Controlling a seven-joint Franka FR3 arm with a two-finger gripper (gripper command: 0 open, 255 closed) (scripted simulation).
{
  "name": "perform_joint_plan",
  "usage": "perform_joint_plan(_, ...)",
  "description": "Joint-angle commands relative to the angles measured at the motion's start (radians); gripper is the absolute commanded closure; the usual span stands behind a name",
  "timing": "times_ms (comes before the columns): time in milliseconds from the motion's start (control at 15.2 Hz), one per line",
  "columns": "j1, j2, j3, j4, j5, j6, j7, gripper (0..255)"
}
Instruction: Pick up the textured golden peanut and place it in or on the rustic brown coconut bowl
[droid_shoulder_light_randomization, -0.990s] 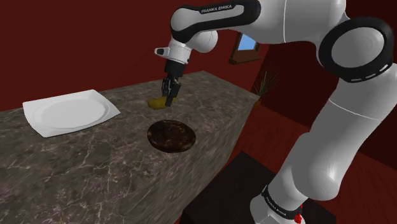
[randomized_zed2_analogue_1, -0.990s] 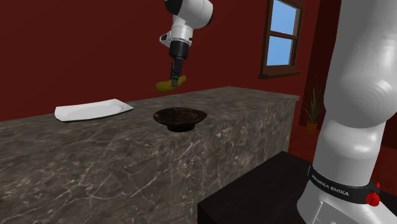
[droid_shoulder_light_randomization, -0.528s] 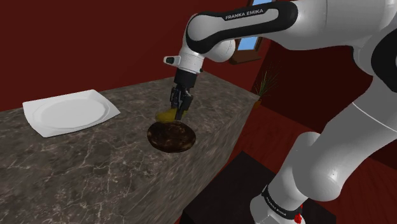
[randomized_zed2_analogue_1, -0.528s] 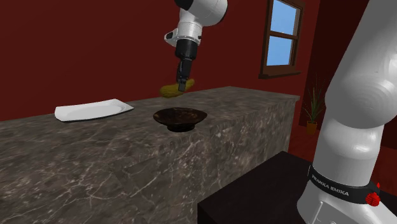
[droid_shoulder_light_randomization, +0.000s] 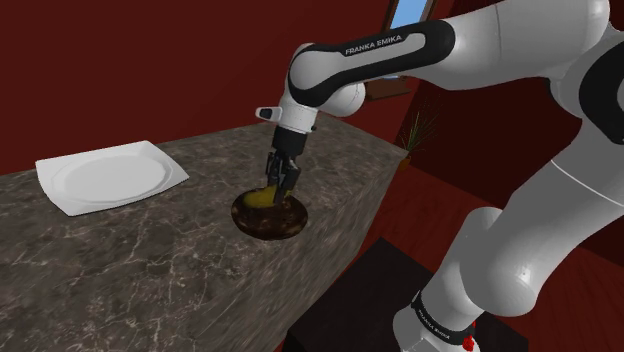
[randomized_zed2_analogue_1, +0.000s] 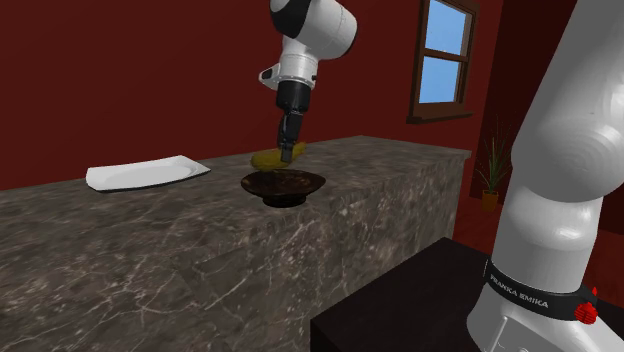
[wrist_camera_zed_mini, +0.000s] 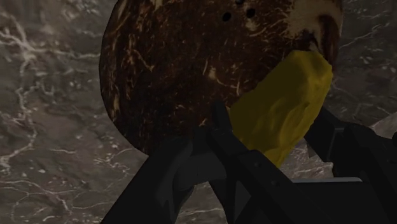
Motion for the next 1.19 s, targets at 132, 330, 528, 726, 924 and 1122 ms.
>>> perform_joint_plan(132,0.002,0.025,0.002,-0.03,0.011,0.053,-0.02,255)
perform_joint_plan(330,0.003,0.032,0.002,-0.038,0.014,0.067,-0.025,255)
perform_joint_plan(528,0.003,0.032,0.002,-0.038,0.014,0.067,-0.025,255)
perform_joint_plan(726,0.003,0.032,0.002,-0.038,0.014,0.067,-0.025,255)
perform_joint_plan(924,0.003,0.032,0.002,-0.038,0.014,0.067,-0.025,0)
perform_joint_plan(1122,0.003,0.032,0.002,-0.038,0.014,0.067,-0.025,0)
